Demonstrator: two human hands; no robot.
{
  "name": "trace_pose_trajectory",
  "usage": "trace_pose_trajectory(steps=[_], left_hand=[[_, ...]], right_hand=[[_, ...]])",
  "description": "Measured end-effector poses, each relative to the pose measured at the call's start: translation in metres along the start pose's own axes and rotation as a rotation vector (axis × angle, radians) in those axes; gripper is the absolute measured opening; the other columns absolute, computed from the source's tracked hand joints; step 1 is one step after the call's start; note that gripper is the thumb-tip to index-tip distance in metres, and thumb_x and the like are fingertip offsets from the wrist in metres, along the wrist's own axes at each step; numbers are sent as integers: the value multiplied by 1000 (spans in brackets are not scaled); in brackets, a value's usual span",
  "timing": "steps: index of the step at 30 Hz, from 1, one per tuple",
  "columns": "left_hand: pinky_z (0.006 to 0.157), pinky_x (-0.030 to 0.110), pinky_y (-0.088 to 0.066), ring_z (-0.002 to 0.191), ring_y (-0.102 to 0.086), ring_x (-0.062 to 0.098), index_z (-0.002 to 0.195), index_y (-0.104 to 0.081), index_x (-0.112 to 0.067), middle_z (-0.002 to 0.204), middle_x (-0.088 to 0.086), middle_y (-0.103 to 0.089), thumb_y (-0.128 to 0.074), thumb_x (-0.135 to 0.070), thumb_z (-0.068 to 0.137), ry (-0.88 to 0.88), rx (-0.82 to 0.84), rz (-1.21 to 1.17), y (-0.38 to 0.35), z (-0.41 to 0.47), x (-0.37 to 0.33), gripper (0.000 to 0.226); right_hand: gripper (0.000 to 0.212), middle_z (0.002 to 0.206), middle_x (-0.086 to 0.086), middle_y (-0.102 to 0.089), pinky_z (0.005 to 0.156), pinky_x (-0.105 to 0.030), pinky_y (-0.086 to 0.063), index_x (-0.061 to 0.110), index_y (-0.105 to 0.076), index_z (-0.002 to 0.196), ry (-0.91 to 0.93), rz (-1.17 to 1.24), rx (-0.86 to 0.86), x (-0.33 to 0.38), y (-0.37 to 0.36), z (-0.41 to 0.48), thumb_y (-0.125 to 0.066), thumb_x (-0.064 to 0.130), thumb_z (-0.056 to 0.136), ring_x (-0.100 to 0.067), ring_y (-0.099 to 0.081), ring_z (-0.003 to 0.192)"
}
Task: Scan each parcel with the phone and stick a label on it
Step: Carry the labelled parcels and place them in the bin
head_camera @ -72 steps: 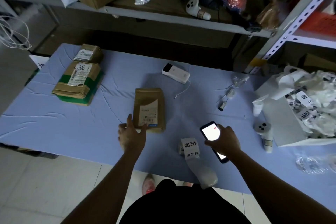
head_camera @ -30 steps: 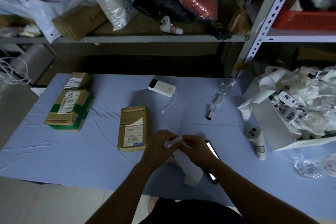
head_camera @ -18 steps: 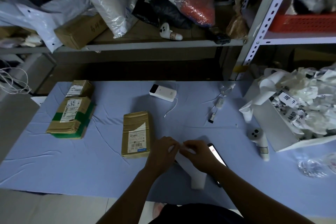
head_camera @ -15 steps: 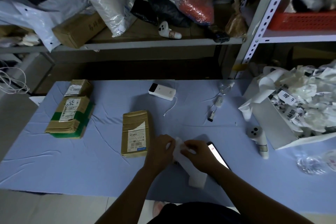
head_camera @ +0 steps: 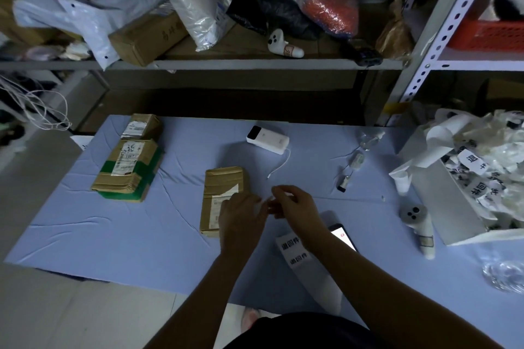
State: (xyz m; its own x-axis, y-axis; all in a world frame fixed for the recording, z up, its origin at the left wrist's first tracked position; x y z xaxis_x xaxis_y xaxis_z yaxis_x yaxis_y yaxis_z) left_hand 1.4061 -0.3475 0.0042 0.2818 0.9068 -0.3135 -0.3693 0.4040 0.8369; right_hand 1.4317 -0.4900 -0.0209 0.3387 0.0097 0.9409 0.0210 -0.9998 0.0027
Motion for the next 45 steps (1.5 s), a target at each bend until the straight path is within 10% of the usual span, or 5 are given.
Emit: trace_pose_trajectory(steps=[13,19,28,36,45], left_hand=[[73,23,-57,89,-67,5,111,-69,-24,99,-9,-72,-93,-61,48,553,264,-385,5,-15,35,77],[65,13,-54,78,-71,2,102,-78,-22,87,-5,-77,-86,-19,77,891,108,-683,0,-7,52,26],[68,11,-53,66,-64,-2,104,-76,-19,76,-14,-69,-79,-15,83,748,152,-486,-22,25,129,22],[74,41,-57,79,-69,19,95,-73,-26,84,-2,-72,-69,-26,90,664,336,-465,-64,44,194,6],[68,26,-50,80,-62,16,95,-70,-23,128,1,-44,-65,-31,95,349,374,-302,-81,38,208,10]], right_hand=[[29,86,1,-79,61,-19,-57,14,-68,115,45,105,31,-5,-8,16,-76,6,88,-13,-76,78],[30,90,-3,-79,75,-22,-59,8,-67,115,119,-10,136,-6,-19,28,-72,-3,88,-14,-75,87],[29,100,-2,-75,91,-38,-56,14,-70,103,82,-356,-13,-5,-82,79,-82,7,77,-21,-71,97],[17,94,9,-66,64,-1,-41,19,-67,97,83,-632,-145,-18,-130,128,-70,6,87,-1,-59,80],[14,133,4,-52,91,-39,-44,32,-78,97,211,-1025,-283,-48,-137,119,-68,26,91,-24,-44,120]])
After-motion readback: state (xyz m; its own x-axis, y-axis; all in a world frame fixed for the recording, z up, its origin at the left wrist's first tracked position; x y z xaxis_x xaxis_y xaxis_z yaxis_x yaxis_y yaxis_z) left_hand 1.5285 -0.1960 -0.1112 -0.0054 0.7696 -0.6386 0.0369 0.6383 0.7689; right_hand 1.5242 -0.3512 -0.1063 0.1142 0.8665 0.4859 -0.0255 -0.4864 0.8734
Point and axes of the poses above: each hand's wrist, its own z-axis towards the middle knuckle, its own y-axis out of the back of the hand, x = y × z, the point moved 3 cm from there along z, towards the middle knuckle
